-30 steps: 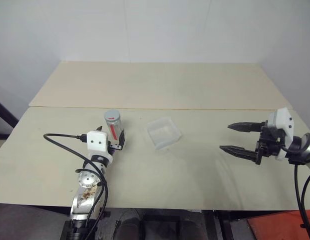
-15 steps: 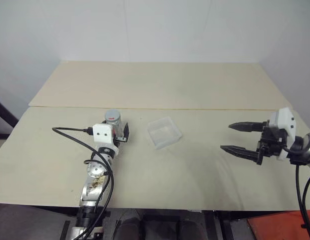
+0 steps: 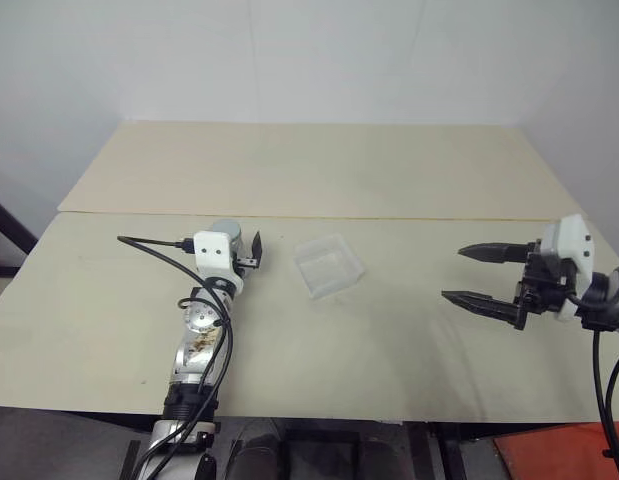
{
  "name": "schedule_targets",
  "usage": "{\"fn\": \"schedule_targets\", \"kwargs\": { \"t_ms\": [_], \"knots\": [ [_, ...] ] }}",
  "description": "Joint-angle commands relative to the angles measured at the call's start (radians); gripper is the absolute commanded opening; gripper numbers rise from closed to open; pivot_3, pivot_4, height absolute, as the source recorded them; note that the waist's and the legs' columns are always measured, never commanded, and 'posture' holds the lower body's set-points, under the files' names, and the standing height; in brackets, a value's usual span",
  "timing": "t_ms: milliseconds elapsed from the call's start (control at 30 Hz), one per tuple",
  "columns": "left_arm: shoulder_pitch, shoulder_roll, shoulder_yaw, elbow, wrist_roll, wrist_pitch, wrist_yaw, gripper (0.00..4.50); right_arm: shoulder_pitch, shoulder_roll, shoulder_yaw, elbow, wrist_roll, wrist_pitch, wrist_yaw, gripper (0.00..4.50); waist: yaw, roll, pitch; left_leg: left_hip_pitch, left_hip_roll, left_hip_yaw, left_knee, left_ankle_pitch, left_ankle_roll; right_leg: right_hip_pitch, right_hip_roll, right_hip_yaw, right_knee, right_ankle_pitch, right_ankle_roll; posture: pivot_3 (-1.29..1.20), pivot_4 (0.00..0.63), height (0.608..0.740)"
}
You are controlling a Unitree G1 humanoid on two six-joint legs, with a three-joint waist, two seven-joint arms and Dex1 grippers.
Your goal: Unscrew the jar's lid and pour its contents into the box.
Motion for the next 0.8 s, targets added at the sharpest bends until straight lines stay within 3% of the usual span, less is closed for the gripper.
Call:
{"fn": "schedule_targets", "kwargs": {
  "t_ms": [33, 200, 300, 467, 533, 800],
  "knots": [
    [-0.022, 0.003, 0.008, -0.01, -0.001, -0.023, 0.007, 4.46, 0.004, -0.02, -0.045, -0.033, 0.025, 0.005, -0.002, 4.5, 0.0, 0.0, 0.0, 0.0, 0.0, 0.0, 0.0, 0.0, 0.0, 0.0, 0.0, 0.0, 0.0, 0.0, 0.0, 0.0, 0.15, 0.74],
    [-0.022, 0.006, 0.005, -0.013, 0.002, -0.017, 0.003, 4.46, 0.006, -0.017, -0.047, -0.038, 0.027, 0.007, -0.007, 4.5, 0.0, 0.0, 0.0, -0.001, 0.0, 0.0, 0.001, 0.002, -0.003, 0.0, 0.0, 0.0, -0.001, 0.0, 0.0, 0.0, 0.15, 0.74],
    [-0.005, -0.001, -0.002, -0.04, 0.006, -0.01, 0.007, 3.92, 0.013, -0.015, -0.052, -0.047, 0.031, 0.008, -0.01, 4.5, 0.0, 0.0, 0.0, -0.001, 0.0, 0.0, 0.001, 0.002, -0.003, 0.0, 0.0, 0.0, -0.001, 0.0, 0.0, 0.0, 0.15, 0.74],
    [0.053, -0.017, -0.011, -0.1, 0.017, 0.009, 0.032, 2.32, 0.025, -0.01, -0.059, -0.065, 0.041, 0.013, -0.018, 4.5, 0.0, 0.0, 0.0, -0.001, 0.0, 0.0, 0.0, 0.002, -0.004, 0.0, 0.0, 0.0, -0.001, 0.0, 0.0, 0.0, 0.15, 0.74],
    [0.056, -0.017, -0.004, -0.099, 0.019, 0.013, 0.045, 1.94, 0.024, -0.008, -0.056, -0.068, 0.046, 0.013, -0.021, 4.5, 0.0, 0.0, 0.0, -0.001, 0.0, 0.0, 0.001, 0.002, -0.004, 0.0, 0.0, 0.0, -0.001, 0.0, 0.0, 0.0, 0.15, 0.74],
    [-0.035, 0.052, -0.01, -0.098, -0.051, 0.057, -0.094, 1.94, -0.03, -0.003, -0.008, -0.062, 0.047, 0.001, -0.023, 4.5, -0.001, 0.0, 0.0, -0.001, 0.0, 0.0, 0.001, 0.0, 0.0, 0.0, 0.0, 0.0, -0.001, 0.0, 0.001, 0.0, 0.15, 0.74]
  ]
}}
